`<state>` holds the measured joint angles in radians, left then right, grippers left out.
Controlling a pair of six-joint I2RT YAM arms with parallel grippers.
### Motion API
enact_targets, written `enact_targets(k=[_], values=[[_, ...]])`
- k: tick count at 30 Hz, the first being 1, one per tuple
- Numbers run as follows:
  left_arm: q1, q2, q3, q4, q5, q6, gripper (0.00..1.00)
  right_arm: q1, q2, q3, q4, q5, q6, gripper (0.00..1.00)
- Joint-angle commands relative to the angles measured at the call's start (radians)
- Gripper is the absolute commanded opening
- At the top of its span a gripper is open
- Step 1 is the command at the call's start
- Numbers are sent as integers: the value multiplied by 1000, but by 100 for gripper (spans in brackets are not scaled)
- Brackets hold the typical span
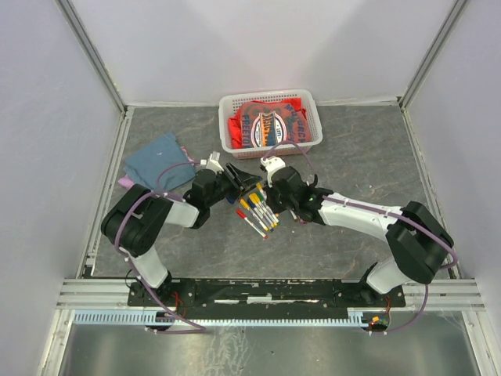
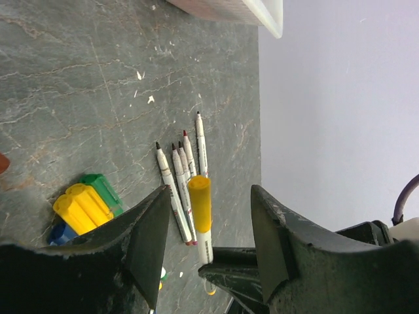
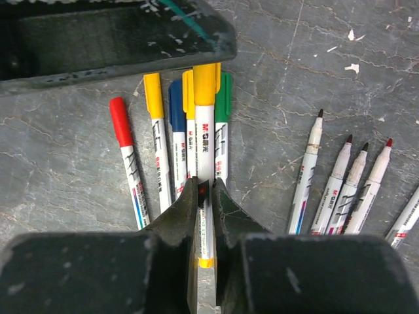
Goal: Open the pen caps
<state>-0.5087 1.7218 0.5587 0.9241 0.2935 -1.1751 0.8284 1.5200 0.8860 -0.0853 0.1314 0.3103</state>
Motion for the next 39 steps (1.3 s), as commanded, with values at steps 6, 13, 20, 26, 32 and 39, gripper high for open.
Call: enact_targets(k=[6,13,20,26,32,39], values=[[-15,20,34,72,22,-35,57,17,-34,11,55,-28,11,1],[-15,30,21,125,39,-46,45,17,-34,10,59,-30,13,1],[-15,38,1,188,54,-57,17,17,-38,7,57,-26,15,1],[-15,50,-12,241,70,-73,3,17,-48,8,58,-12,20,6],[-16,41,-17,263,78,-74,3,17,-37,27,60,-23,23,26],[-17,32,-26,281,87,-79,3,17,-11,48,68,-28,29,20]])
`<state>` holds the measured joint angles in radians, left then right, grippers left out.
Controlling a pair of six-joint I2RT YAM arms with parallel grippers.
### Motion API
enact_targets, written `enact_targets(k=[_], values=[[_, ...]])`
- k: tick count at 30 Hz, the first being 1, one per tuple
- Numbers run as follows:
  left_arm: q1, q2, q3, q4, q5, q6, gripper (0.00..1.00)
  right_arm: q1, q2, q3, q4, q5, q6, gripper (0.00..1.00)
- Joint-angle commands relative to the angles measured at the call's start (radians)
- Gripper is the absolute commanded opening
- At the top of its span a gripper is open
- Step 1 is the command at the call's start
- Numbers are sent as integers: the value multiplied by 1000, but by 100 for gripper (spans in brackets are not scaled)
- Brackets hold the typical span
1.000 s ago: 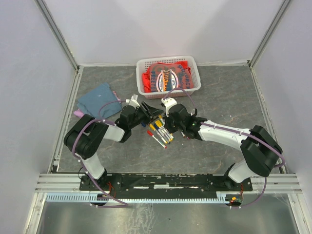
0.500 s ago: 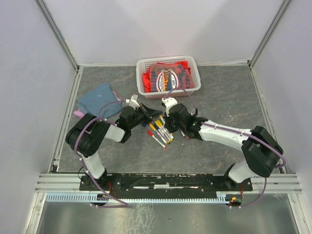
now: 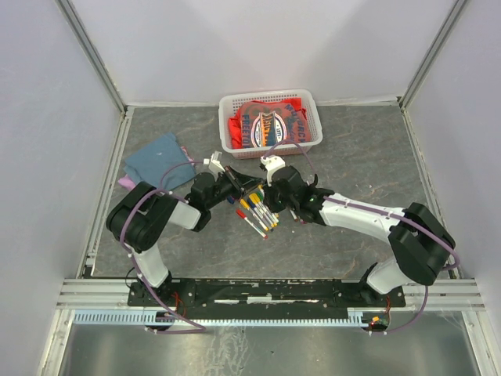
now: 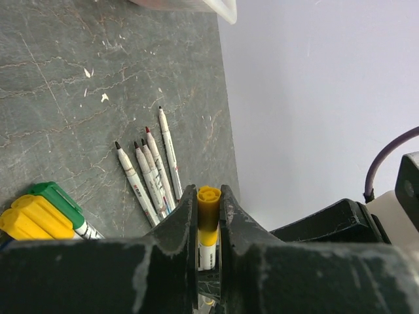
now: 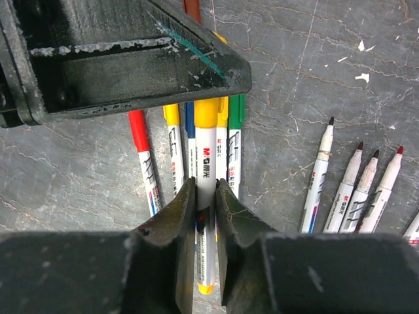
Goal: Open the pen caps
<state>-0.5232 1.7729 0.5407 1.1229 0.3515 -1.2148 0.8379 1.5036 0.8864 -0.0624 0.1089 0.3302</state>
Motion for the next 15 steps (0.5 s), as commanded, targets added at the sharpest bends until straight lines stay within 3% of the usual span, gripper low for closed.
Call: enact_targets(k=[1,2,3,7,15], values=[[-2,-20,-11,85,29,-41,3,7,8,47,45,-6,9,13],[-3,-19,-14,89,28,-41,3,7,10,48,45,-6,9,3],[-2,-18,-15,90,27,-43,3,7,14,50,43,-6,8,1],[0,-12,-2,92,14,-70,3,7,39,50,21,7,-2,1],[12,-116,104,-203,-187,13,3,10,25,5,-41,113,-40,1]])
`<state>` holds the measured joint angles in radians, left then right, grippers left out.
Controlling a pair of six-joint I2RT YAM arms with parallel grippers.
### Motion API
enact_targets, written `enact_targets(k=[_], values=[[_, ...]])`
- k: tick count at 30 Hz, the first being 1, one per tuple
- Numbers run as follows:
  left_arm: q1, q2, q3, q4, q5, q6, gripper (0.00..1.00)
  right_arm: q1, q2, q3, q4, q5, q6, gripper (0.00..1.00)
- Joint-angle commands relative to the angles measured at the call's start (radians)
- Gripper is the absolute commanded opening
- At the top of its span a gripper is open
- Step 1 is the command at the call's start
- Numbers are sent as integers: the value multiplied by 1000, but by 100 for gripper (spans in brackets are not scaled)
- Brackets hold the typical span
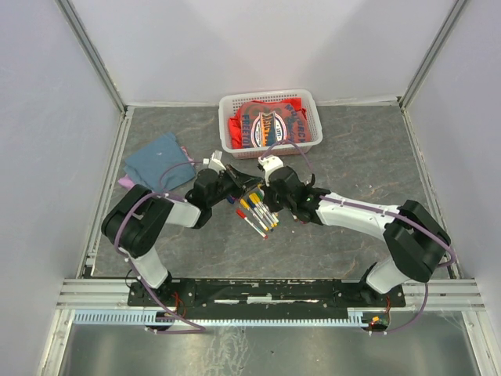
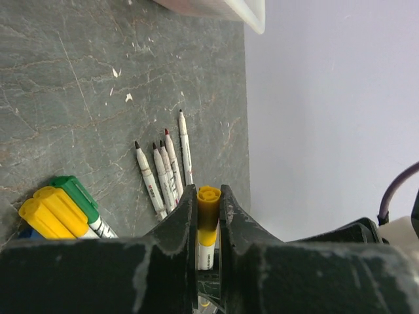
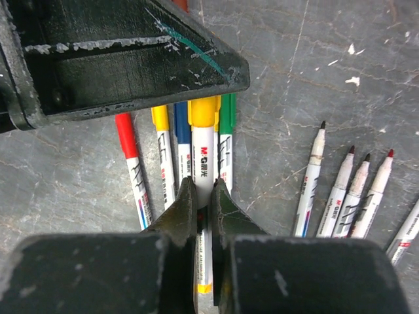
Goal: Open the pen caps
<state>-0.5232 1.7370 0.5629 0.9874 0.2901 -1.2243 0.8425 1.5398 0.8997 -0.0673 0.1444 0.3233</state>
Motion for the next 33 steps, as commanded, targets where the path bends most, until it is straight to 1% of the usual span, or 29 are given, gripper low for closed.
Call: enact_targets(k=[1,4,7,13,18,21,26,31,33], values=[[15,-80,100,-86,-141,32,3,6,-21,-22,-32,85,-34,1],[23,-79,142,-126,-165,50,3,6,-44,-54,-23,90,-31,1],[33,-76,151,-136,-173,53,3,6,-63,-72,-14,99,-29,1],[66,-84,122,-92,-159,59,3,2,-98,-90,13,49,-13,1],[108,-77,94,-4,-114,50,3,-38,-139,-137,83,-87,37,1],[126,-56,81,56,-83,29,3,-58,-162,-158,115,-136,52,1],[145,16,43,216,-34,-47,3,-86,-195,-186,169,-207,73,1],[156,64,27,317,-4,-98,3,-111,-209,-200,221,-281,104,1],[160,73,23,333,6,-110,3,-120,-211,-203,231,-296,113,1]])
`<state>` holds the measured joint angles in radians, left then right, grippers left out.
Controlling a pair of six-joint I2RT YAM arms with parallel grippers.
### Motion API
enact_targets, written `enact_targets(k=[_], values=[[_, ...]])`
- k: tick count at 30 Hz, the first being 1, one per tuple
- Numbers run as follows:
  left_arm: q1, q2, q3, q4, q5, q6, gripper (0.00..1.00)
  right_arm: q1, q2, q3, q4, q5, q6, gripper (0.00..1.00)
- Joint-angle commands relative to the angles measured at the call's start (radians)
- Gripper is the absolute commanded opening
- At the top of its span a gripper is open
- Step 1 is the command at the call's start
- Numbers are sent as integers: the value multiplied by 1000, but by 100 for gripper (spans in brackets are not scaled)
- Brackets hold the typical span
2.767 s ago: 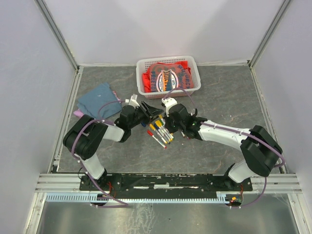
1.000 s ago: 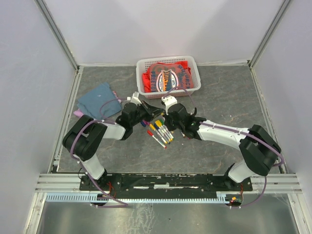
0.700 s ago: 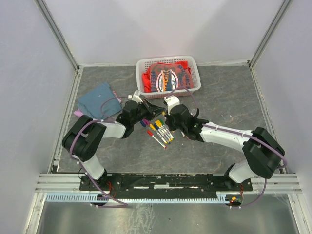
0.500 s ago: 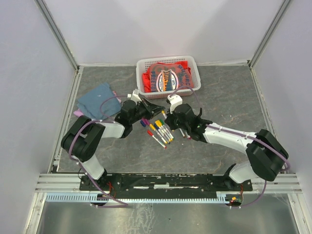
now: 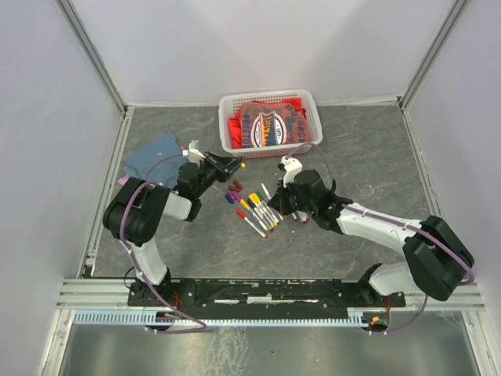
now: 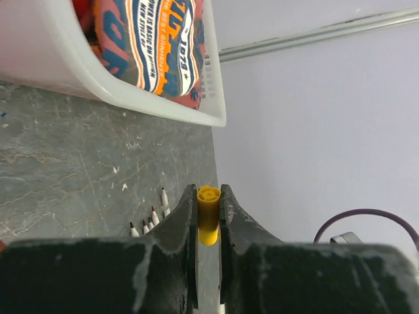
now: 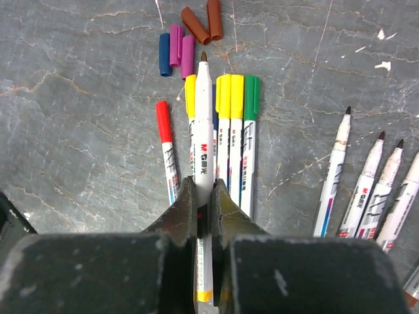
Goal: Open the pen caps
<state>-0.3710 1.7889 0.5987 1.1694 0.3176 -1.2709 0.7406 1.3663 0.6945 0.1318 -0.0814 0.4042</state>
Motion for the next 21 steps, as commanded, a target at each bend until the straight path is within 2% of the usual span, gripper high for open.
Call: enact_targets(k=[1,3,10,16,21], values=[[10,20,-15,149,-20,-64,3,-19,-38,5,27,-63,29,1],[13,8,-17,115,-19,-46,3,-19,-36,23,-19,-24,8,1],[14,-125,-54,-233,-105,117,3,-19,27,94,-173,180,-35,1],[5,-201,-146,-359,-187,160,3,-19,91,118,-215,277,-38,1],[-2,-232,-225,-375,-236,163,3,-19,123,126,-225,313,-40,4]])
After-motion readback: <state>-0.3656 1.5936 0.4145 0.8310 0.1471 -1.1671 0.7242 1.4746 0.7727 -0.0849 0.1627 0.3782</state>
